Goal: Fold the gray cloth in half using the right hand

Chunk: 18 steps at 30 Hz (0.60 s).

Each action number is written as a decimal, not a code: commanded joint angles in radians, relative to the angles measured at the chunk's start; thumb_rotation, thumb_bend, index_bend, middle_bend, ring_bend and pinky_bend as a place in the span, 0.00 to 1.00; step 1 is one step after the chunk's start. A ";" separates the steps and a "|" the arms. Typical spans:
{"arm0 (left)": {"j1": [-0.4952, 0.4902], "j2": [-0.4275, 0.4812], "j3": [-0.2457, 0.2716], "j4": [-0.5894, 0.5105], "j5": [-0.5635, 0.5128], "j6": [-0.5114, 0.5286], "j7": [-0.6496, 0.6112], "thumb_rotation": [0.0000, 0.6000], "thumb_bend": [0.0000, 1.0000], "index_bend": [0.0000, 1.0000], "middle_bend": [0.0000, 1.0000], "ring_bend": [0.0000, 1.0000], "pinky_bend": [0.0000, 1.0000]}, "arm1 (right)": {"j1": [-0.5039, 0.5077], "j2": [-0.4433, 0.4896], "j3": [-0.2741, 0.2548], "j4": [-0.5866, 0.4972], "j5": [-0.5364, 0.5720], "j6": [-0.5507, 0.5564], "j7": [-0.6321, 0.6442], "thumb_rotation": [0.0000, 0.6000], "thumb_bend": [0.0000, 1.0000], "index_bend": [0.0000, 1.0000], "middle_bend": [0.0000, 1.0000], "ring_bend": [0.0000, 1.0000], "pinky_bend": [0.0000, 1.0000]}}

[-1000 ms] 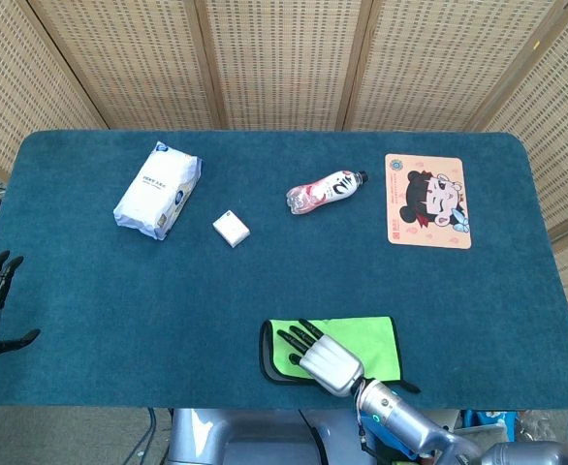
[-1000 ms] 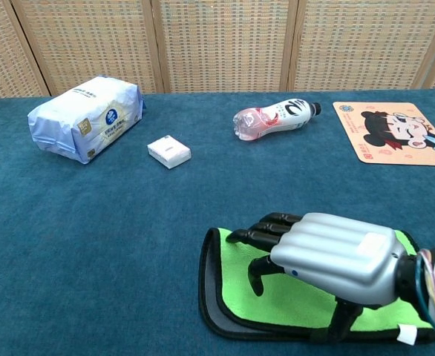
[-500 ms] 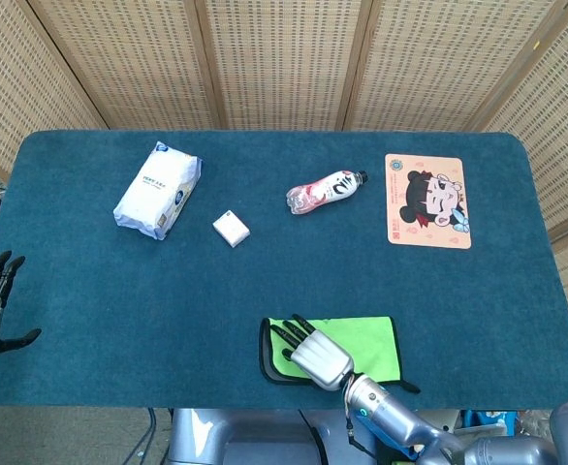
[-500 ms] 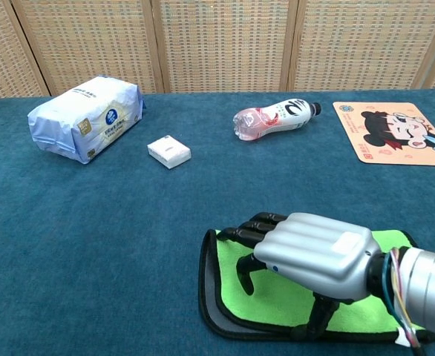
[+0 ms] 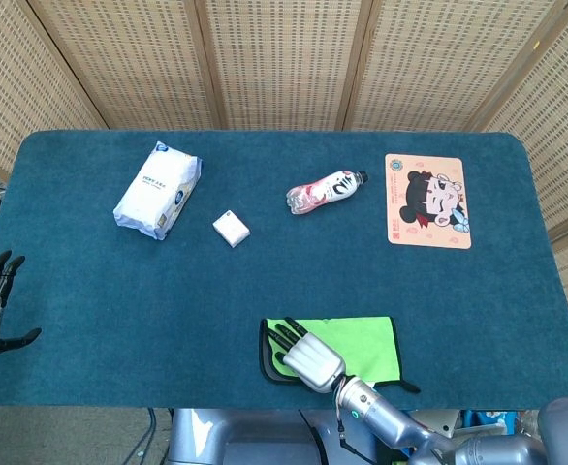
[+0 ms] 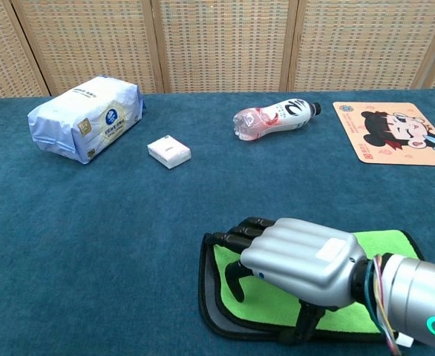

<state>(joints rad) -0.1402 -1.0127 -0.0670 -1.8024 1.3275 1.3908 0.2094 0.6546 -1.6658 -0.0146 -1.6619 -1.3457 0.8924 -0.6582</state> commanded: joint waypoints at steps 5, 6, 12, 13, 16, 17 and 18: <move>0.000 0.001 0.000 0.000 0.000 0.000 -0.001 1.00 0.10 0.00 0.00 0.00 0.00 | 0.004 -0.003 -0.001 0.000 0.012 0.003 -0.009 1.00 0.29 0.42 0.00 0.00 0.00; 0.000 0.001 0.000 0.000 0.000 0.000 -0.001 1.00 0.10 0.00 0.00 0.00 0.00 | 0.004 -0.003 -0.003 0.000 0.013 0.003 -0.010 1.00 0.30 0.42 0.00 0.00 0.00; 0.000 0.001 0.000 0.000 0.000 0.000 -0.001 1.00 0.10 0.00 0.00 0.00 0.00 | 0.007 -0.007 -0.007 0.003 0.012 0.006 -0.011 1.00 0.39 0.45 0.00 0.00 0.00; 0.000 0.001 0.001 0.000 0.000 0.000 -0.001 1.00 0.10 0.00 0.00 0.00 0.00 | 0.007 -0.008 -0.008 0.003 0.012 0.006 -0.010 1.00 0.40 0.46 0.00 0.00 0.00; -0.001 0.001 0.000 0.000 -0.001 -0.002 -0.001 1.00 0.10 0.00 0.00 0.00 0.00 | 0.009 -0.006 -0.011 0.003 0.011 0.007 -0.011 1.00 0.41 0.47 0.00 0.00 0.00; -0.001 0.001 0.001 -0.001 -0.001 -0.002 -0.001 1.00 0.10 0.00 0.00 0.00 0.00 | 0.009 -0.006 -0.012 0.004 0.011 0.007 -0.012 1.00 0.41 0.47 0.00 0.00 0.00; -0.001 0.001 0.001 -0.001 -0.001 -0.002 -0.001 1.00 0.10 0.00 0.00 0.00 0.00 | 0.010 -0.006 -0.013 0.004 0.011 0.008 -0.013 1.00 0.41 0.47 0.00 0.00 0.00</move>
<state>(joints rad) -0.1416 -1.0113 -0.0664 -1.8034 1.3268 1.3891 0.2080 0.6640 -1.6719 -0.0278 -1.6577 -1.3350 0.9002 -0.6713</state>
